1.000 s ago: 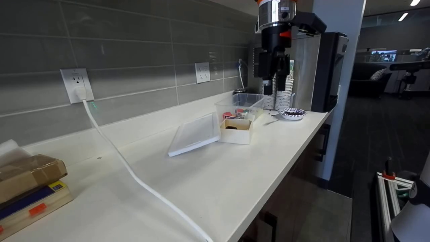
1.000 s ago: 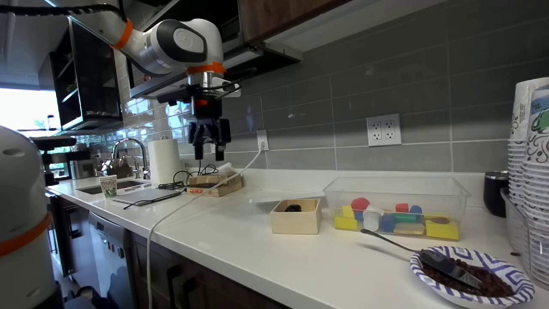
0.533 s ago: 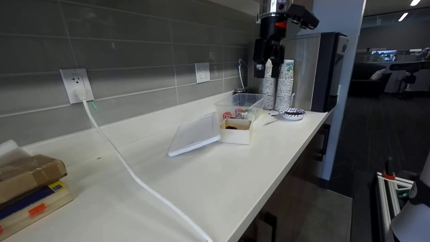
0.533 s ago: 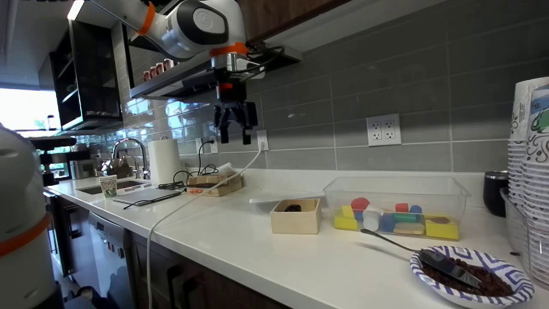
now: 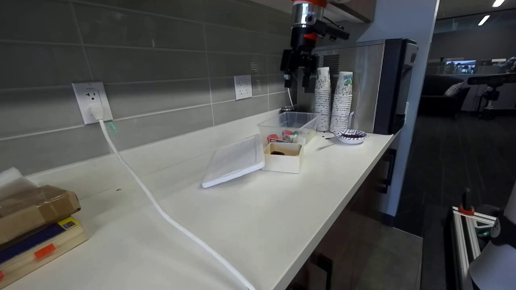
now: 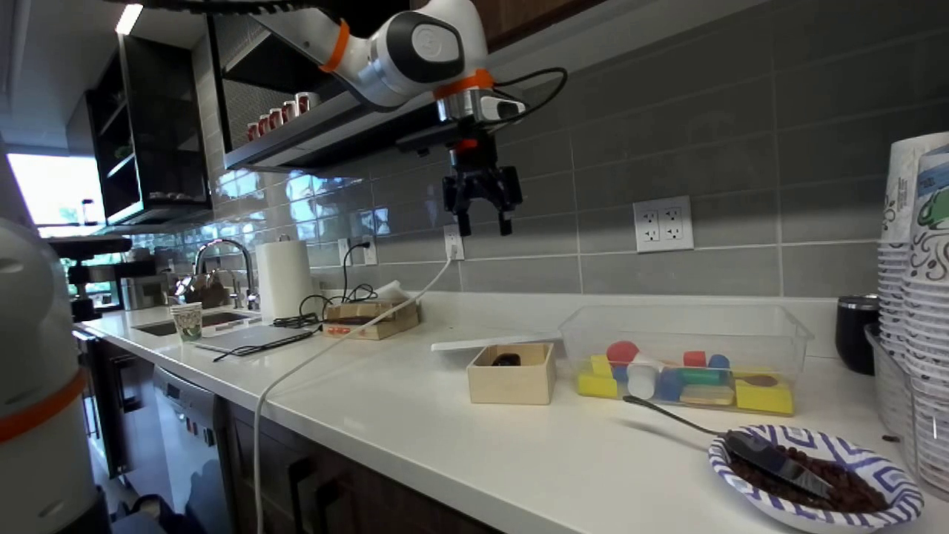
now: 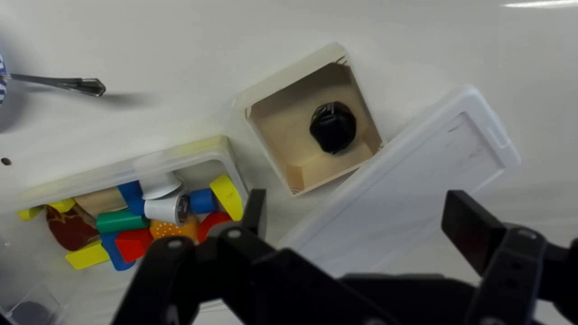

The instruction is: Pick up the orange object from the plastic box and put it into the wooden box

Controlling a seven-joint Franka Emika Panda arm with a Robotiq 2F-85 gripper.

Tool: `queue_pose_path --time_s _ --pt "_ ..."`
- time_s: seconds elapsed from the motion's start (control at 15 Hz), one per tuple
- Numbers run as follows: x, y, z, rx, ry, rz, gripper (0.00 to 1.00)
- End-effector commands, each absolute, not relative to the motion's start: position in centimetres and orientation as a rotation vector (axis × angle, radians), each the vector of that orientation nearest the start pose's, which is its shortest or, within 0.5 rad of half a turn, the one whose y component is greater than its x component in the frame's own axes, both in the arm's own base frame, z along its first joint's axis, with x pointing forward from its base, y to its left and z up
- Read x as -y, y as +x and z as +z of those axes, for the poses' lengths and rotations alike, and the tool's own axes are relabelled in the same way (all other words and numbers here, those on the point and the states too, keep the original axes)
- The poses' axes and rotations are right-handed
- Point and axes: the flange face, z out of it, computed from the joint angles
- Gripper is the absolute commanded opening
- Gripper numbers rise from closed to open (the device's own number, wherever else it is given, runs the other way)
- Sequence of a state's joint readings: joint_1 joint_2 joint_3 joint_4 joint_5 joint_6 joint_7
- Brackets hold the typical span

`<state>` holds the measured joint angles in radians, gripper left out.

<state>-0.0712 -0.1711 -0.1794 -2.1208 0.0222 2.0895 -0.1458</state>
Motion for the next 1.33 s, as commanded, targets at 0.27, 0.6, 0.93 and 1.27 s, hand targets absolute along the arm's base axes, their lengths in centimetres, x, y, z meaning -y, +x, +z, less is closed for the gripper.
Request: queue_pose_path --time_s 0.27,0.6,0.93,1.27 --pt "20.6 55.6 45.0 -0.336 -3.1 -0.306 1.0" --pt "24.0 58.5 41.8 -0.43 -3.088 -0.252 1.0" --pt "26.3 62.0 40.3 -0.504 -3.07 -0.247 1.0" --pt "27.3 65.1 38.5 -0.532 -3.064 -0.218 1.0"
